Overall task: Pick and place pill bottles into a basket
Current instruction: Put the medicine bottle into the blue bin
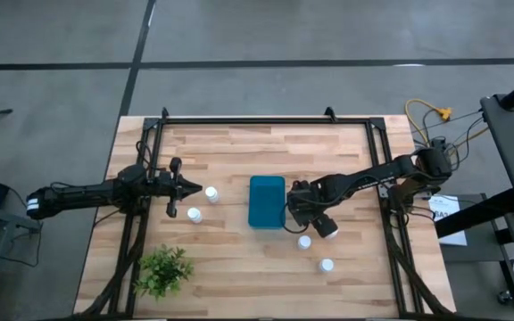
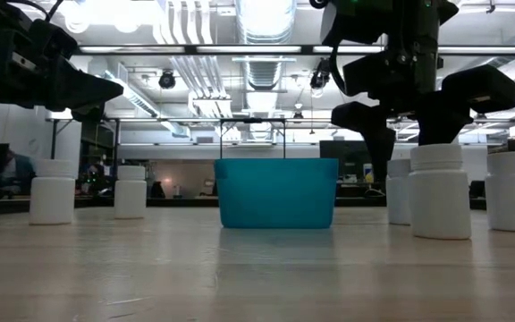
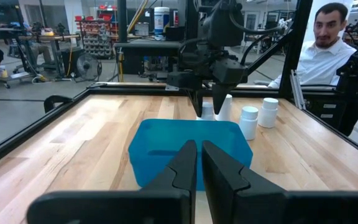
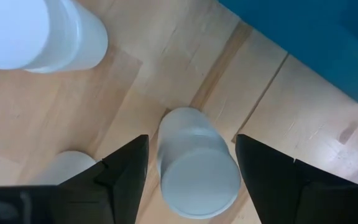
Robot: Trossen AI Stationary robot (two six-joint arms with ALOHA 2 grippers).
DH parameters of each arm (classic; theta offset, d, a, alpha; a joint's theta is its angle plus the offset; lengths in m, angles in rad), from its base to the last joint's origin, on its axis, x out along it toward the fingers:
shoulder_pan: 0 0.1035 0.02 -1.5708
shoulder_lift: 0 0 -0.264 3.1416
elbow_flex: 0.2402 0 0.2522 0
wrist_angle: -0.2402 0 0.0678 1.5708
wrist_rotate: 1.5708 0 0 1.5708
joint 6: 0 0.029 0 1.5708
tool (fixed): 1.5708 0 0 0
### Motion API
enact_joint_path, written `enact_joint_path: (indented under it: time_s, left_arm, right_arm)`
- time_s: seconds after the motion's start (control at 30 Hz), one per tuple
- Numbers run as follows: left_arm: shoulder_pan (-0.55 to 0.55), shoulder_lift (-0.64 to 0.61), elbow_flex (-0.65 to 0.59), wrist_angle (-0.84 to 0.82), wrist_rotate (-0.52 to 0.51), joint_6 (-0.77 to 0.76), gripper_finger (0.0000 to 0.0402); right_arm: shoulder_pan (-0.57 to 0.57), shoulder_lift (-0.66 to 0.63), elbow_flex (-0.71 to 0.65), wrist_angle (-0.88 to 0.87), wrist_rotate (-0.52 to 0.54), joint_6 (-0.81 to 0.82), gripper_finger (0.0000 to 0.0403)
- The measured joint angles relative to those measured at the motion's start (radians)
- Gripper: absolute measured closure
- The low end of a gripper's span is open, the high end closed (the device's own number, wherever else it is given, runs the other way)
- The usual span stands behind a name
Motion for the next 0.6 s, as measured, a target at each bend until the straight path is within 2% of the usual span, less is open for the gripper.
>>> enact_joint_path:
  time_s: [0.4, 0.6]
  left_arm:
    - [0.000, 0.000, 0.000, 0.000, 0.000, 0.000, 0.0394]
    - [0.000, 0.000, 0.000, 0.000, 0.000, 0.000, 0.0394]
  right_arm:
    - [0.000, 0.003, 0.000, -0.017, 0.019, -0.001, 0.0173]
    - [0.000, 0.003, 0.000, -0.017, 0.019, -0.001, 0.0194]
